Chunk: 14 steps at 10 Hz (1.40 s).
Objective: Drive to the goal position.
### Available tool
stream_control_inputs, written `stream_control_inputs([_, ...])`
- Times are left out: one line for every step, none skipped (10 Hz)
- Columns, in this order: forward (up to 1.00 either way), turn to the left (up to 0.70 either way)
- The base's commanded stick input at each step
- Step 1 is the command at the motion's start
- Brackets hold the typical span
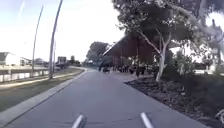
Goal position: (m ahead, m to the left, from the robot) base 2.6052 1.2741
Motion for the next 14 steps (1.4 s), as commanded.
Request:
stream_control_inputs([0.94, 0.0])
stream_control_inputs([0.94, 0.0])
stream_control_inputs([0.95, 0.0])
stream_control_inputs([0.94, 0.0])
stream_control_inputs([0.94, 0.0])
stream_control_inputs([0.94, 0.0])
stream_control_inputs([0.94, 0.0])
stream_control_inputs([0.94, 0.0])
stream_control_inputs([0.94, 0.0])
stream_control_inputs([0.94, 0.0])
stream_control_inputs([0.94, 0.0])
stream_control_inputs([0.94, 0.0])
stream_control_inputs([0.94, 0.0])
stream_control_inputs([0.95, 0.0])
